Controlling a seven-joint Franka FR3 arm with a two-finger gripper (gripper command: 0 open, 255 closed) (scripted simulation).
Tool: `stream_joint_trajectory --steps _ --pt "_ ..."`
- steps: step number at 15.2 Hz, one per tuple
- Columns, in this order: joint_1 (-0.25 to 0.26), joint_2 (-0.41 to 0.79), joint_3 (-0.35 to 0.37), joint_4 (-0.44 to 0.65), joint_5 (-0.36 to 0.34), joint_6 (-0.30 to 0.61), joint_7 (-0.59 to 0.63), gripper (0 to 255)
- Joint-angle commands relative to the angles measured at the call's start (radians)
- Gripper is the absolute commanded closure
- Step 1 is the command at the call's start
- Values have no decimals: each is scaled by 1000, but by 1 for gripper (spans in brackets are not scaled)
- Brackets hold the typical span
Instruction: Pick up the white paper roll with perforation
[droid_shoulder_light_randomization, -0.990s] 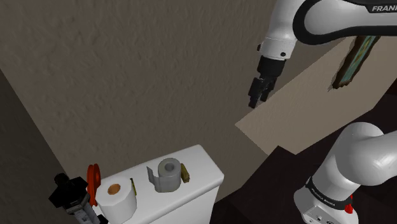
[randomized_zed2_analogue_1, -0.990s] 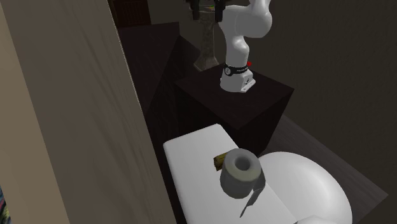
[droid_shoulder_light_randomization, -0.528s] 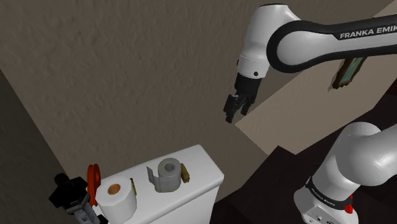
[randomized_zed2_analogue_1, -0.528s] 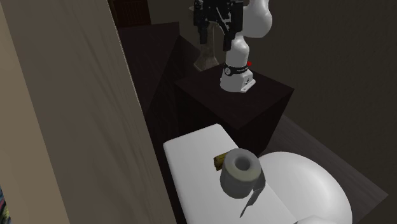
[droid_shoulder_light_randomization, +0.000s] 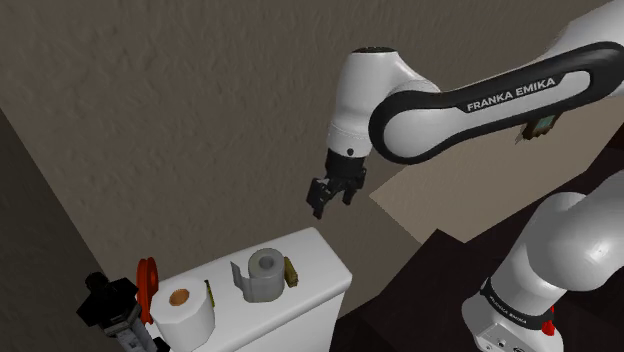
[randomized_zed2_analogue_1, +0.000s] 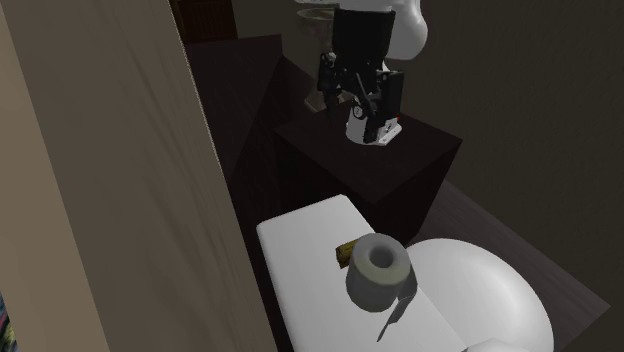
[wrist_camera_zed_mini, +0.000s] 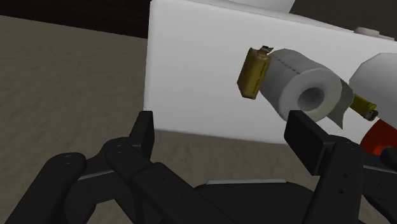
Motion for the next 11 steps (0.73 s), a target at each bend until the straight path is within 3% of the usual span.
stream_joint_trajectory --steps 1,4,7,11 --pt "-15 76 55 33 -37 52 79 0" --pt "-45 206 128 93 -134 119 208 0" --pt "-63 352 185 168 -279 165 363 0" --pt "-17 560 185 296 -505 178 578 0"
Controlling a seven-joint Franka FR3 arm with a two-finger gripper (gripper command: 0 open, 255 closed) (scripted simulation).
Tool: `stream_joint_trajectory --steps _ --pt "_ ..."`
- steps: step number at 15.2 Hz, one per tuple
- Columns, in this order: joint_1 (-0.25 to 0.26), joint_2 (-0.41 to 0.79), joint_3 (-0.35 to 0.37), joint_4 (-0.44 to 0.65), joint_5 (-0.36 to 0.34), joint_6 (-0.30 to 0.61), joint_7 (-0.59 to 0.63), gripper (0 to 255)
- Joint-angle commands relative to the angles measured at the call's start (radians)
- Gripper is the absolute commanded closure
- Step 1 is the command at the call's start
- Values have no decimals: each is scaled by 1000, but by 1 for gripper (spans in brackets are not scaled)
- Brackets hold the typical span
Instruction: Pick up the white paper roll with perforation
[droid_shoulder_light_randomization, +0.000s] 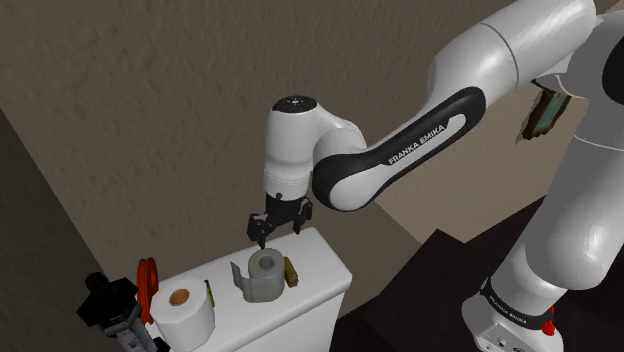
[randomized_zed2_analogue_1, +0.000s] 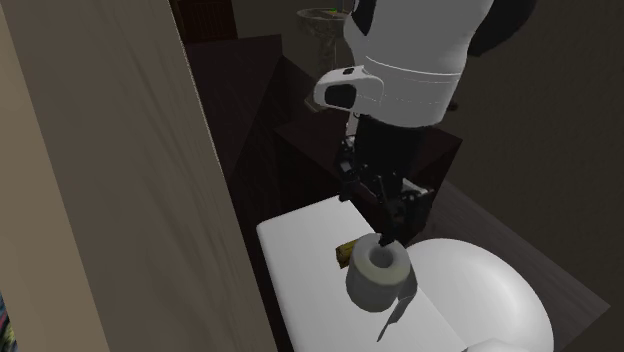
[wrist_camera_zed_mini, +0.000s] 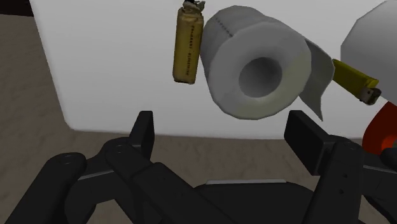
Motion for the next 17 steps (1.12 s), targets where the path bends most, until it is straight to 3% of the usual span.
stream_joint_trajectory --steps 1,3,13,14,17 --pt "39 101 -16 72 -109 -4 102 0" --pt "92 194 -48 150 -193 -16 180 0" --pt "127 263 -92 132 -264 55 233 0" --pt "125 260 -91 130 -262 55 231 255" --pt "125 260 -91 129 -263 56 232 255"
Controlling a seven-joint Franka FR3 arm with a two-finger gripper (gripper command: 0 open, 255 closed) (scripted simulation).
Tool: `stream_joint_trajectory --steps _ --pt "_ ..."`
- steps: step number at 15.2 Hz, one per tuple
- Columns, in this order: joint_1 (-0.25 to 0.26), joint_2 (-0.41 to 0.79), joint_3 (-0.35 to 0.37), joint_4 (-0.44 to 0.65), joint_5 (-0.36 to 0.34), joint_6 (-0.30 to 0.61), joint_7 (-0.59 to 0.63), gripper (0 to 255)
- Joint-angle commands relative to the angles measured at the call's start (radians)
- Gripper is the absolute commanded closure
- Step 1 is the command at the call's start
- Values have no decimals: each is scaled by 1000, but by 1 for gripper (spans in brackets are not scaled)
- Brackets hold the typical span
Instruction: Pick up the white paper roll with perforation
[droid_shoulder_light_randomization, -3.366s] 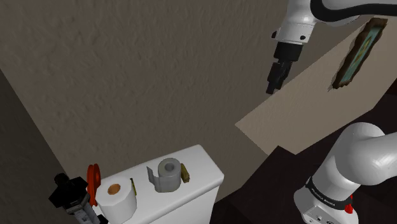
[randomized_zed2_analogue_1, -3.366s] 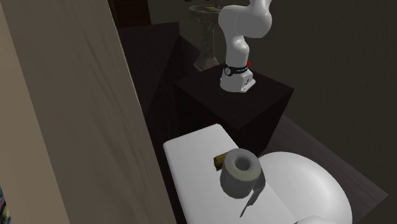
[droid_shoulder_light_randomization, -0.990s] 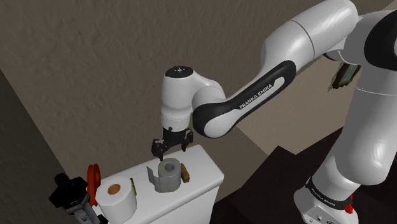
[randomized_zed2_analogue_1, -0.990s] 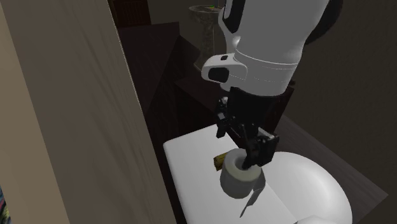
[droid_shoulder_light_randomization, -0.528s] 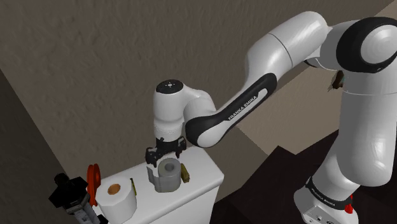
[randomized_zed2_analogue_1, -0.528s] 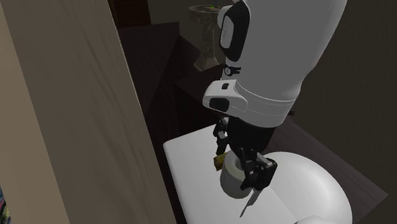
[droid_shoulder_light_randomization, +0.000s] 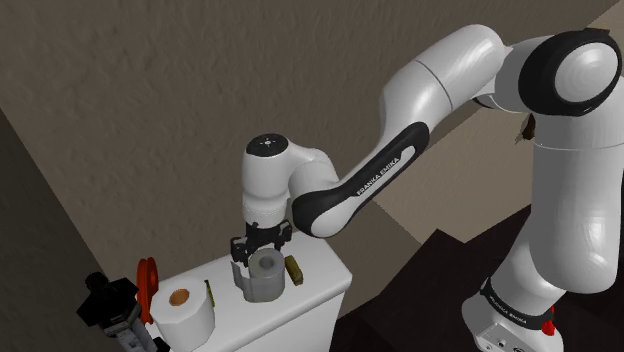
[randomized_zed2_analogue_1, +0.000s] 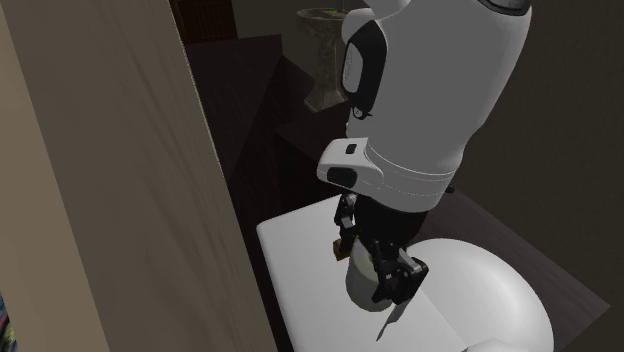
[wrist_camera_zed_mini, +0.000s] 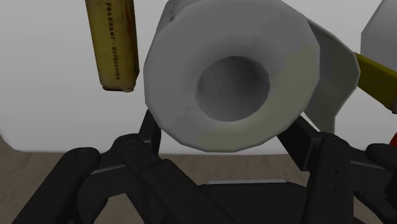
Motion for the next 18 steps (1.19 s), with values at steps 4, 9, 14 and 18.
stream_joint_trajectory --steps 4,9,14,18 --pt "1 3 -1 -1 -1 1 1 255" --pt "-10 -23 16 8 27 -28 -20 255" --pt "-28 -67 40 23 74 -76 -55 255" --pt "-41 -100 56 39 109 -115 -81 255"
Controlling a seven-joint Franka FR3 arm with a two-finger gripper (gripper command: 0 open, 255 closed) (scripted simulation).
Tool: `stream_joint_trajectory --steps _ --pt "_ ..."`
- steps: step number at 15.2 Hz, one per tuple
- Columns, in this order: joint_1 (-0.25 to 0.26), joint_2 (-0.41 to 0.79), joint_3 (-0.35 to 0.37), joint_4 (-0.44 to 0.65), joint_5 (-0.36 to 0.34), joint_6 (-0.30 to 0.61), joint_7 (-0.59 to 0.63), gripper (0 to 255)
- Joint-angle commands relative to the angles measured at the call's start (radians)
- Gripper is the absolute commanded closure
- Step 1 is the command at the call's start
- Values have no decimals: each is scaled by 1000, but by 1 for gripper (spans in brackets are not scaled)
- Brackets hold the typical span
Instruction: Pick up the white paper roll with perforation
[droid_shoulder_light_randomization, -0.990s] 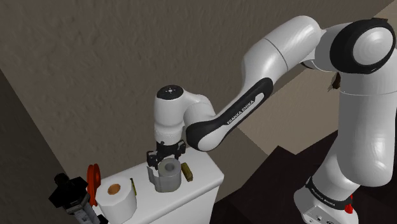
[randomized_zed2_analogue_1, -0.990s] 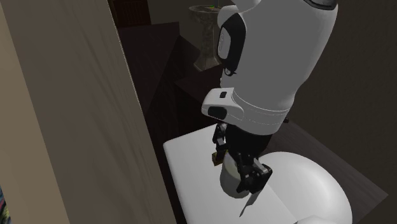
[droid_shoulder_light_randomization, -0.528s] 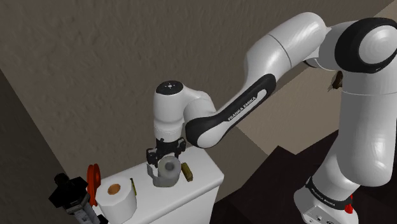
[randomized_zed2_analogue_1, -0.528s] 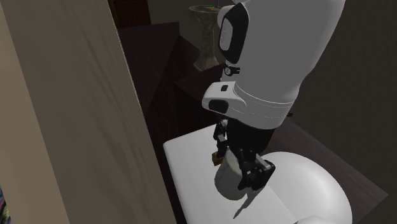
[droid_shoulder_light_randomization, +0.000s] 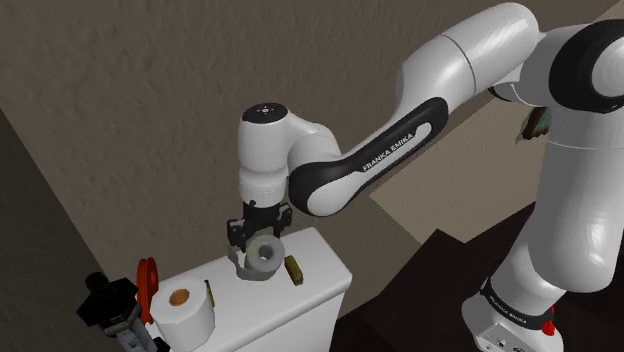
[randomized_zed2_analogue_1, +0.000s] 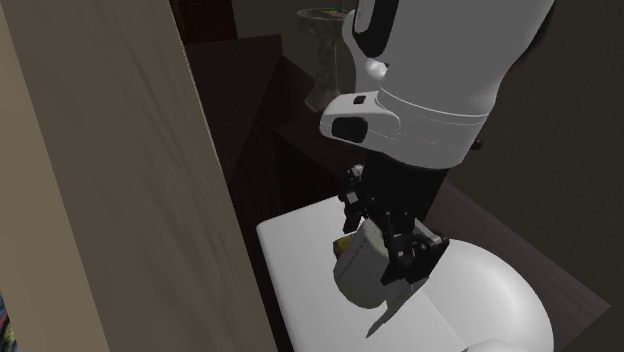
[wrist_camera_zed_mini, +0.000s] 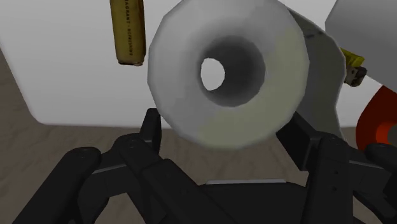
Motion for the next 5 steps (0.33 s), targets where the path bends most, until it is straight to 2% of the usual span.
stream_joint_trajectory --steps 1,5 --pt "-8 -18 8 8 19 -20 -16 255" --pt "-14 -35 15 19 37 -42 -29 255"
